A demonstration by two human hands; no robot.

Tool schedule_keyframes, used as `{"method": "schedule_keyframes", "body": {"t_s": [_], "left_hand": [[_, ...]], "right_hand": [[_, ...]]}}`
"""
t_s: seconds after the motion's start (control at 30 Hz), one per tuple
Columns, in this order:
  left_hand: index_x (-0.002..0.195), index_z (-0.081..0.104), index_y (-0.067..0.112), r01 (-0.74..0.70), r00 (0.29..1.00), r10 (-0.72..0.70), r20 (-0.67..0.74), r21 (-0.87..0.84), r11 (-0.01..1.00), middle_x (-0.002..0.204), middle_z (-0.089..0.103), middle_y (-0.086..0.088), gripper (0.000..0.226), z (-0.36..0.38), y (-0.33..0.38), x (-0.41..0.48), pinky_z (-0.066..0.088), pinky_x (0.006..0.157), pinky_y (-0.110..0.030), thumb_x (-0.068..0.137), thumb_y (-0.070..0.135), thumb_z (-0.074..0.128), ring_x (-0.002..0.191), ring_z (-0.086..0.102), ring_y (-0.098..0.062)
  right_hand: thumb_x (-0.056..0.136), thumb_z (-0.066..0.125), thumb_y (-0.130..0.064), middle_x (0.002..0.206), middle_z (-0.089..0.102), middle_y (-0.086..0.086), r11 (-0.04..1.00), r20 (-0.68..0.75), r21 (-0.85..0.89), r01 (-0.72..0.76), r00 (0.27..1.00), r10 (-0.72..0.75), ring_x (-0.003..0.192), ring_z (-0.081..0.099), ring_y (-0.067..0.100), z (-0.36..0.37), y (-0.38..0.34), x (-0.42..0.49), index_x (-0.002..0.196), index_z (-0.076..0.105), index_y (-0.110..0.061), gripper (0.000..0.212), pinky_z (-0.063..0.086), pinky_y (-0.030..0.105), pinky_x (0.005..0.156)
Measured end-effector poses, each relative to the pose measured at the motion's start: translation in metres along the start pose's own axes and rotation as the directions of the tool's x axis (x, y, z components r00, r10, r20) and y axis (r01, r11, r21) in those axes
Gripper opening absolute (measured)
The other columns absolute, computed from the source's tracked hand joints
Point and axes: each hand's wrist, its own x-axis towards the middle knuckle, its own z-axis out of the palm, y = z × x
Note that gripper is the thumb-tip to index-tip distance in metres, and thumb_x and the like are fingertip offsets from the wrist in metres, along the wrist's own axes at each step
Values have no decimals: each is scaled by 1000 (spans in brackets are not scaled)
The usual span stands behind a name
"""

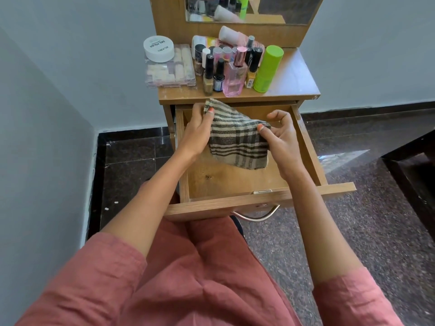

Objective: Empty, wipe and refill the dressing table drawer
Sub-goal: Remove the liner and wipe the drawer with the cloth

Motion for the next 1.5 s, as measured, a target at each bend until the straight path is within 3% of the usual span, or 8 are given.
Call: {"method": "schedule_keyframes", "body": {"t_s": [0.13, 0.27, 0.43, 0.63, 0.9, 1.03, 1.23, 1.5], "left_hand": [[142, 10, 21, 294, 952, -254, 169, -288, 911, 127, 50, -15, 72, 1, -2, 2, 48, 94, -43, 88, 21, 57, 105, 57, -23], [129, 39, 28, 218, 929, -130, 346, -232, 948, 128, 47, -9, 68, 6, -6, 0, 52, 90, -29, 76, -7, 64, 114, 52, -22], [116, 55, 18, -13, 971, -4, 239, 68, 998, 117, 55, -5, 55, 12, -1, 6, 47, 97, -35, 70, -10, 66, 108, 54, -19], [112, 60, 15, -202, 979, 176, 99, 440, 875, 112, 56, -4, 39, 28, 20, 11, 37, 80, -15, 75, 9, 71, 99, 50, -9], [95, 58, 5, -286, 955, 198, 220, 522, 804, 109, 48, -7, 24, 40, 39, 17, 41, 84, -25, 76, 17, 67, 103, 46, -17], [104, 40, 12, -245, 921, 64, 384, 444, 862, 102, 56, -4, 35, 50, 58, 14, 50, 72, -29, 78, 16, 63, 90, 58, -19], [124, 31, 29, -10, 838, 82, 539, -136, 991, 110, 56, -12, 56, 68, 76, 18, 56, 81, -36, 85, -6, 50, 97, 62, -24], [127, 47, 13, -58, 914, 147, 378, -238, 969, 115, 51, -3, 48, 110, 93, 34, 50, 94, -32, 84, -8, 48, 105, 55, -16]], "right_hand": [[91, 50, -9, 98, 63, 9, 995, -81, 70, -74, 993, 80, 86, 61, 17, -8, 2, 5, 99, 51, -24, 16, 52, 31, 76], [80, 62, 0, 108, 62, 10, 968, 33, 169, -186, 982, 183, 97, 62, 18, -18, 0, 9, 115, 50, -15, 41, 54, 29, 82], [67, 73, 7, 122, 53, 5, 880, 47, -471, -64, 994, 97, 111, 54, 15, -28, -6, 15, 134, 39, -10, 77, 48, 24, 94], [76, 70, -11, 99, 53, 11, 617, 16, -774, 144, 978, -207, 82, 46, 11, -48, -24, 23, 110, 65, -8, 34, 38, 0, 71], [87, 58, -14, 87, 67, 1, 943, 95, -329, 48, 995, -17, 76, 66, 4, -64, -48, 28, 90, 66, -13, 8, 54, 15, 69], [87, 59, -17, 80, 66, 1, 940, 88, -338, 54, 996, -26, 64, 64, 0, -64, -58, 41, 79, 63, -15, 9, 53, 14, 61], [84, 63, -24, 84, 67, 3, 971, 3, -226, -81, 996, 84, 75, 66, 13, -81, -62, 59, 89, 66, -12, 13, 55, 27, 70], [81, 43, -63, 95, 72, 10, 750, 178, 444, -491, 868, 463, 89, 69, 22, -92, -42, 52, 94, 73, -10, 62, 54, 35, 83]]}}
